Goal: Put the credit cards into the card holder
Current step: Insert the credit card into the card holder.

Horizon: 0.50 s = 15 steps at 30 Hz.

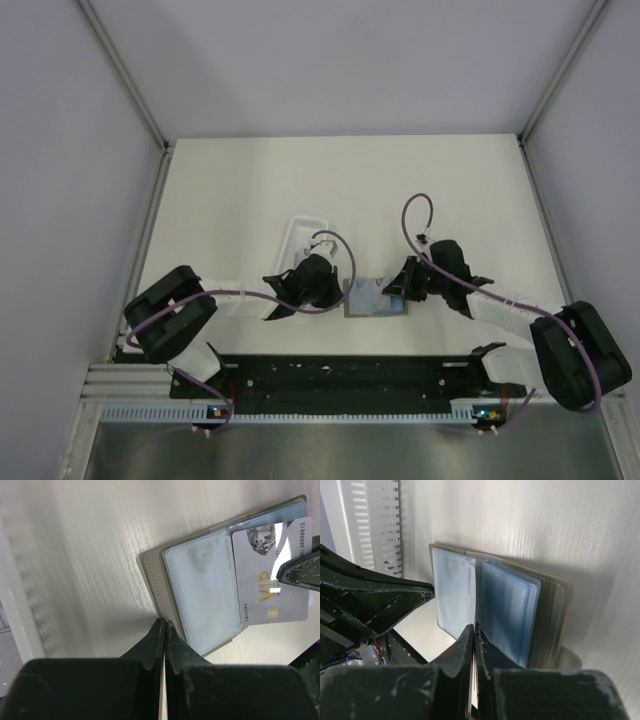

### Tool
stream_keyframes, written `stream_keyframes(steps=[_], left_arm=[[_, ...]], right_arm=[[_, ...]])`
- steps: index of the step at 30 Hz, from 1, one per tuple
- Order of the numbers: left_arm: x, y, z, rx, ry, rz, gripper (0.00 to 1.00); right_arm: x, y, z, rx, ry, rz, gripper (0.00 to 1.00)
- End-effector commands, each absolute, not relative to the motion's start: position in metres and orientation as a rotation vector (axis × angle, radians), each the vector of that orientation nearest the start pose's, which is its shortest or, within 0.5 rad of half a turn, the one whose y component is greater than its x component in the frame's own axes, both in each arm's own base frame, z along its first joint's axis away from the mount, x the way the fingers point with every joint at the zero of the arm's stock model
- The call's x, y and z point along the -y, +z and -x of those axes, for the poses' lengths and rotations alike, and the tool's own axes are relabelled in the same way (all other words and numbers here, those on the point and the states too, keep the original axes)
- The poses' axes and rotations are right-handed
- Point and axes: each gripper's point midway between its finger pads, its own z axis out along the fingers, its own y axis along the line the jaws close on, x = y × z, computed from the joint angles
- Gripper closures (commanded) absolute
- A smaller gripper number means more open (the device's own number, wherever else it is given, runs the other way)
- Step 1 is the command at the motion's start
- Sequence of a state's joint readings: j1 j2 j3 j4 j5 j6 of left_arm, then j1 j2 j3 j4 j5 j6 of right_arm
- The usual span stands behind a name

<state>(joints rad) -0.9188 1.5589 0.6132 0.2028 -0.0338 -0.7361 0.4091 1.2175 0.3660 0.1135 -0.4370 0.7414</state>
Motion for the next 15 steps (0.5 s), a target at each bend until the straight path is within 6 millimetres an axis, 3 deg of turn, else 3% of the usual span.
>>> stream_keyframes(steps=[1,15], left_arm=[[0.3002,0.0048,-0.1989,-2.51,-0.706,-0.228,1.0],[0.3001,0.0042,-0.1988,-2.51,-0.706,-0.228,1.0]], right_arm=[[-0.2013,0.0439,-0.2211,-2.443,1.061,-0.151,1.0],[-0.2069,0.0342,-0.2185,-2.468,1.106,-0.146,1.0]])
